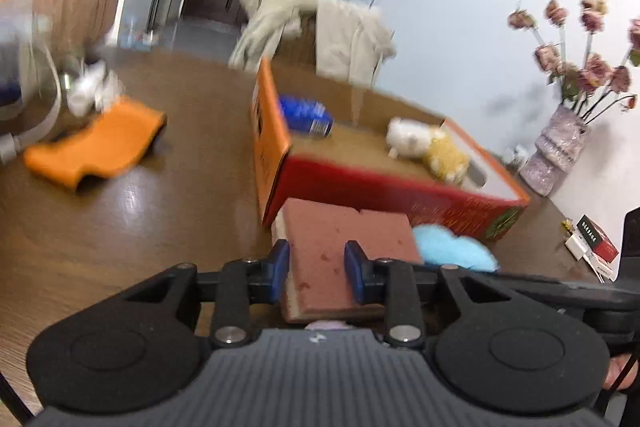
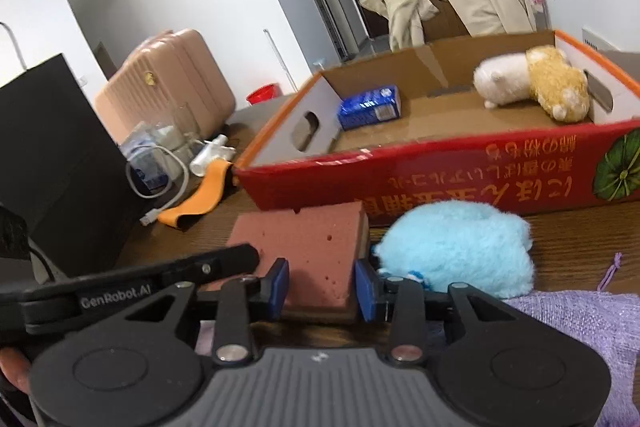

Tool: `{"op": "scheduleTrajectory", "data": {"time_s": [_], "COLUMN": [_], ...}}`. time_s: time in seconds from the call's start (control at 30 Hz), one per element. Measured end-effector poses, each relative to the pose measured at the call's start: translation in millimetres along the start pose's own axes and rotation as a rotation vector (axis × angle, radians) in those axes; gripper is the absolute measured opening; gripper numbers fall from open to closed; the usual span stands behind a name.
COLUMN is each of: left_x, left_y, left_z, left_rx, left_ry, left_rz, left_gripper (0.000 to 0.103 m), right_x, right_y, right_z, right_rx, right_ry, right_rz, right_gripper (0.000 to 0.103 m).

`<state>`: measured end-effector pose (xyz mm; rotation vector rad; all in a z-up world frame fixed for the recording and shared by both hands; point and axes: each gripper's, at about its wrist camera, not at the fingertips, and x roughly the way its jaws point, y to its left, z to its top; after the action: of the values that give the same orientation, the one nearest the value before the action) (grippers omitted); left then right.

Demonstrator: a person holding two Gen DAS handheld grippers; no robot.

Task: Organize soft objects
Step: 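Carry the pink sponge over the cardboard box and lower it inside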

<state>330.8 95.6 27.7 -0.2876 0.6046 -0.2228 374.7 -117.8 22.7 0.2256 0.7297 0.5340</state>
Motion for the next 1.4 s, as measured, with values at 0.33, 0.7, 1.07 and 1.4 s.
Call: {"op": "scheduleTrajectory", "data": {"time_s": [0.33, 0.7, 1.07, 1.4], "left_x": [-97, -124, -10, 97], "left_y": [-49, -91, -68, -25], "left_z": [12, 39, 137, 111], "left_rx": [0.027, 0.039, -0.013, -0.011], "left_ry": [-0.134, -0.184, -0.052, 0.126], "left_rz": [-0.011, -0.066, -0.026, 0.077], "left_gripper": [0.03, 0.03, 0.03, 0.03], "right_x": [-104, -170, -87, 38], "right_y": [41, 44, 4, -59], "right_z": [3, 29, 150, 137], "right_rx": [-0.088, -0.125, -0.061, 0.051], "right_ry": [-0.16, -0.247, -0.109, 0.094], "right_rz": [0.083, 0.071, 0.051, 0.037], "right_gripper": [0.035, 0.025, 0.022, 0.022]}}
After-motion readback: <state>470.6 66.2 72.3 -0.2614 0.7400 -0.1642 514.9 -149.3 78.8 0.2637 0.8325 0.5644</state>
